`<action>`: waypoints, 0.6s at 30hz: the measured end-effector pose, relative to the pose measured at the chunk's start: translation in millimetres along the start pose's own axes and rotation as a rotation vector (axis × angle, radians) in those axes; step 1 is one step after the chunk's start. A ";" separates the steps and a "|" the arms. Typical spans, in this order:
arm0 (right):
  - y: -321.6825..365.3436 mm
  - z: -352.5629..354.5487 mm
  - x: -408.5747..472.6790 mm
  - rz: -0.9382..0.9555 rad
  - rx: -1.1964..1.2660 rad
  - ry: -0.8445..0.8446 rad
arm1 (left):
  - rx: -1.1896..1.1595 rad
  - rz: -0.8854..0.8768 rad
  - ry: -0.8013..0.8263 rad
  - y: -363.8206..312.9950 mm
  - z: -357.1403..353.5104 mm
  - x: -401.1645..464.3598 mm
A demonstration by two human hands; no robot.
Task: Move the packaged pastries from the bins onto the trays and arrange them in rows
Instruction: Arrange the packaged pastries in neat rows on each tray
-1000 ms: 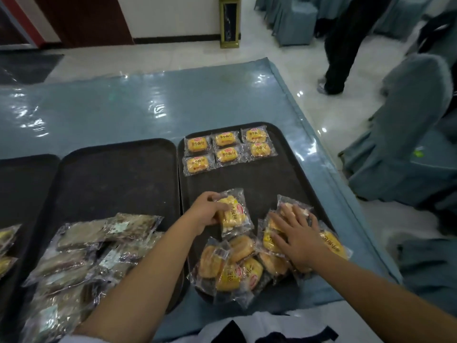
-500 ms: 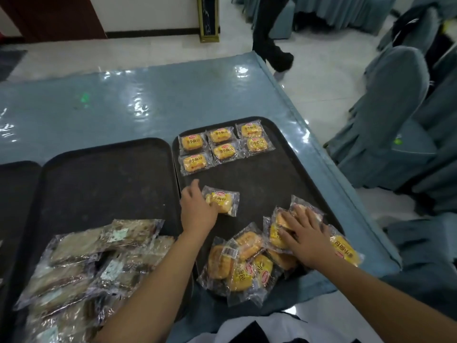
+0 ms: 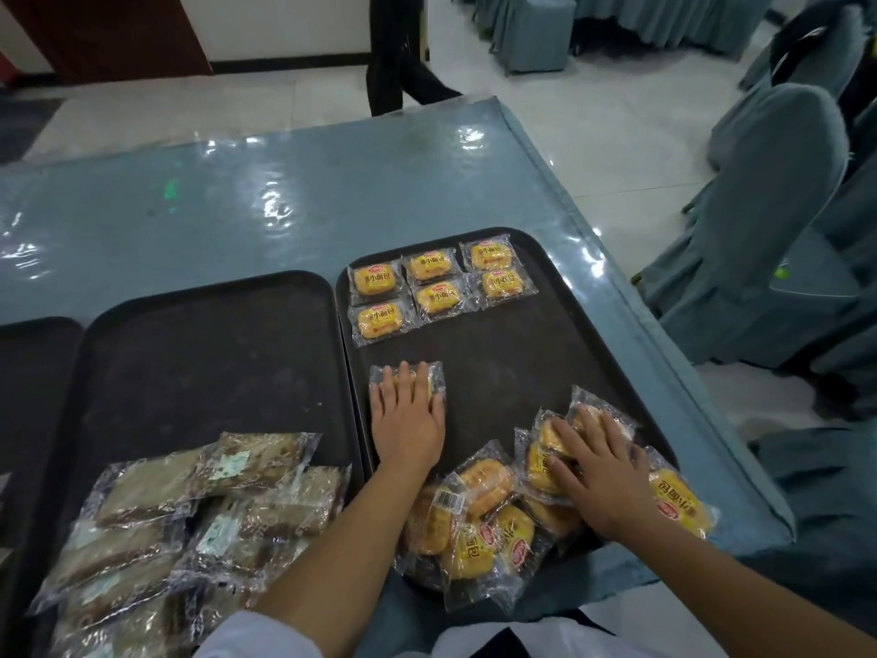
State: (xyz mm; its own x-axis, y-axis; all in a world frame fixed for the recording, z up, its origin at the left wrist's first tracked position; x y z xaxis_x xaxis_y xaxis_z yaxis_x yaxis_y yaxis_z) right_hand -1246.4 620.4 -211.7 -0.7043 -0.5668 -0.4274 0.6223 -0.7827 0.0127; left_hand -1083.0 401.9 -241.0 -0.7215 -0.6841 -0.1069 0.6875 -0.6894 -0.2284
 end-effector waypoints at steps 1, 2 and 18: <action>-0.1 -0.3 0.3 -0.001 0.003 0.001 | 0.005 0.030 -0.001 4.8 1.0 2.7; -0.2 -0.6 0.7 -0.004 0.004 0.005 | 0.009 0.047 0.002 8.9 1.6 6.1; -0.8 0.4 -0.3 0.006 0.029 0.015 | -0.065 0.148 -0.017 22.6 1.5 49.3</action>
State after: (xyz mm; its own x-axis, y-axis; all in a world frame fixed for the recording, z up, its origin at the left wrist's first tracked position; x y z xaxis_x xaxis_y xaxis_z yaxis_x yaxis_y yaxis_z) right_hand -1246.9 621.1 -211.2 -0.6951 -0.5680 -0.4407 0.6163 -0.7864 0.0414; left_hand -1102.9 352.3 -249.9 -0.6108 -0.7814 -0.1278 0.7791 -0.5642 -0.2734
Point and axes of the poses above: each hand's wrist, its own x-axis towards the middle knuckle, its own z-axis out of the back of the hand, y = z × x, the point moved 4 cm from there along x, towards the middle knuckle, and after that the axes turned 13 degrees about -z, right-handed, at the moved point
